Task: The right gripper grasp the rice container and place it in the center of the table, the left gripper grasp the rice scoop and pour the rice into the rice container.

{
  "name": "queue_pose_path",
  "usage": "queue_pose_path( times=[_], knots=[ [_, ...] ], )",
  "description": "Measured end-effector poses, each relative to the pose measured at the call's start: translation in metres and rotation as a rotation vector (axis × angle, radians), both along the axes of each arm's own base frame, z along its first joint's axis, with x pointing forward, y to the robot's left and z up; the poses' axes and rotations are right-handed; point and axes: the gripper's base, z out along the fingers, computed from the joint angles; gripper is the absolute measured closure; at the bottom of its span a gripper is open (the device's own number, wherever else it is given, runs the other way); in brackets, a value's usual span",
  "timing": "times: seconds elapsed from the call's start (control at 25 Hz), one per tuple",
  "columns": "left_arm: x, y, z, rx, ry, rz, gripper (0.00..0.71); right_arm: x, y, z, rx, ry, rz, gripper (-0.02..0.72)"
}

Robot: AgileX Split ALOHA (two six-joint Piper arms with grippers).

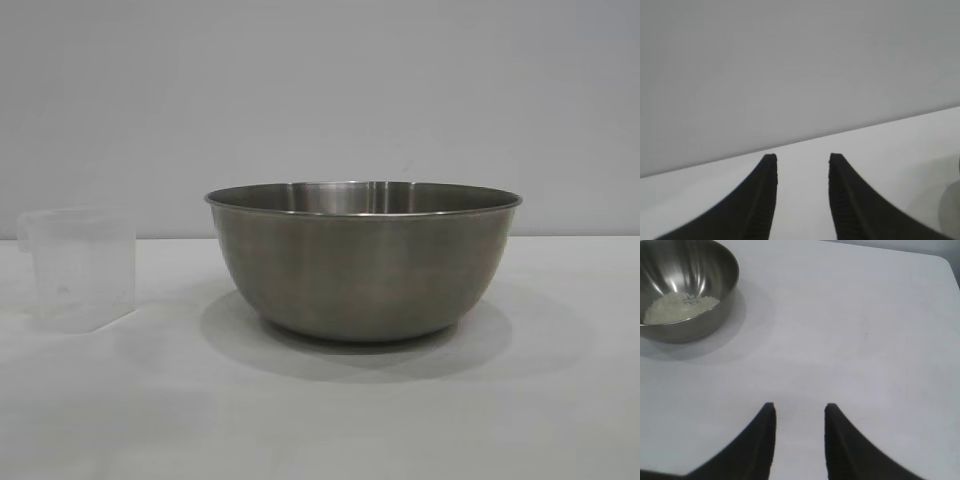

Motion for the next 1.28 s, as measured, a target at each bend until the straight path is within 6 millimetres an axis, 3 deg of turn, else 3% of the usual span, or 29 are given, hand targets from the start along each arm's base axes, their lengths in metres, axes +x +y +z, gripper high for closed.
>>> queue_pose_path(
  times=[0.28, 0.48, 0.64, 0.84, 1.04, 1.28],
  knots=[
    [-0.067, 0.013, 0.029, -0.066, 0.037, 0.176, 0.501, 0.0, 0.0, 0.0, 0.0, 0.0, 0.0, 0.469],
    [-0.104, 0.015, 0.02, -0.133, 0.127, 0.185, 0.501, 0.0, 0.0, 0.0, 0.0, 0.0, 0.0, 0.469],
    [-0.128, 0.015, 0.021, -0.085, 0.221, 0.144, 0.501, 0.0, 0.0, 0.0, 0.0, 0.0, 0.0, 0.469],
    [-0.147, 0.013, 0.033, -0.046, 0.33, 0.108, 0.501, 0.0, 0.0, 0.0, 0.0, 0.0, 0.0, 0.469],
    [-0.16, 0.012, 0.023, -0.02, 0.509, 0.08, 0.501, 0.0, 0.0, 0.0, 0.0, 0.0, 0.0, 0.469],
    [-0.173, 0.01, 0.014, 0.008, 0.517, 0.032, 0.501, 0.0, 0.0, 0.0, 0.0, 0.0, 0.0, 0.469]
  ],
)
